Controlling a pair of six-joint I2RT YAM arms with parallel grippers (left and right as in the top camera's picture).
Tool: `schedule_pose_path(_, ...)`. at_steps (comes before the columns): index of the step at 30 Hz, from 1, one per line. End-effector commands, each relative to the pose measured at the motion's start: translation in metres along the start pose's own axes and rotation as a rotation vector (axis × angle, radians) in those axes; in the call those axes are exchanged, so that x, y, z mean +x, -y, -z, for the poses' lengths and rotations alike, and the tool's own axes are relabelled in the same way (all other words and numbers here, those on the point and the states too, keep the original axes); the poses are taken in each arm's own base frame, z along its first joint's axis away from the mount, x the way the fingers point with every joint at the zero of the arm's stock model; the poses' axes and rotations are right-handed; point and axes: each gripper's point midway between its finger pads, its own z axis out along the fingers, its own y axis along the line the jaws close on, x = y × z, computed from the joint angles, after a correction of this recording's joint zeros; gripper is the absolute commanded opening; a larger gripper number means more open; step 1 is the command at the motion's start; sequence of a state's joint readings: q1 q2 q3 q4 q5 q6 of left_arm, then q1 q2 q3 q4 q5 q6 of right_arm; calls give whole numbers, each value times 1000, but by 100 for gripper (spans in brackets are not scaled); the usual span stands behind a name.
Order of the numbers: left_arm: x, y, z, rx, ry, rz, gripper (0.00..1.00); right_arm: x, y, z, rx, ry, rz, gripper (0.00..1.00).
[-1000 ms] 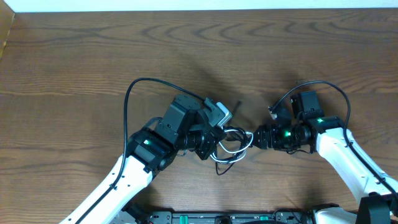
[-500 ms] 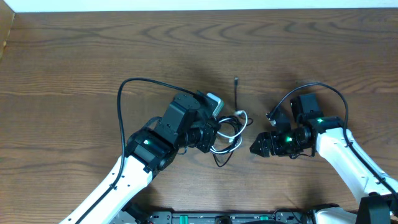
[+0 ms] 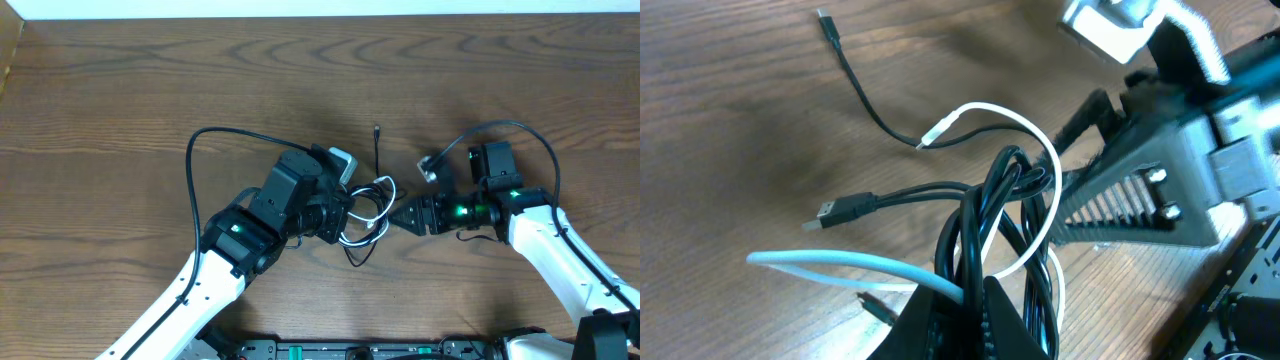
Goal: Untangle cables
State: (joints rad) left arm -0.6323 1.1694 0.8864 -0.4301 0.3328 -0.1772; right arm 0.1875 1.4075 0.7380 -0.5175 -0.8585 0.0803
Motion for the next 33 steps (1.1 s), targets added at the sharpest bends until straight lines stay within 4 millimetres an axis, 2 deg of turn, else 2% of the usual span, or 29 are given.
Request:
schedule_pose_path(1,-3,0,0,-3,11,21,7,-2,-45,5,-270,0,42,53)
schedule_pose_path(3,-3,-1,-1,-3,11,66,7,-5,-45,4,-269,3,18,52)
schedule_pose_path(8,-3,-6,-10,-25,3,223,7,0,-32,1,-192,-17,-83,58)
schedule_pose_path(13,-3,-7,-23,-10,-14,241,7,-1,-32,1,-188,-24,-186,59)
schedule_pose_path(18,5,-11,-36,-19,-55,286,7,-12,-33,2,-195,17,-129,61)
schedule_pose_path(21,11,-6,-42,20,-94,294,7,-22,-29,1,-167,54,-125,61)
schedule_pose_path(24,18,-4,-47,34,-127,308,7,-27,-4,-1,-24,90,-153,61)
schedule_pose_path(29,28,-9,-58,13,-171,378,7,-19,54,8,310,115,-220,63)
schedule_pose_path(33,41,-16,-71,-14,-222,443,7,-8,79,17,463,99,-236,64)
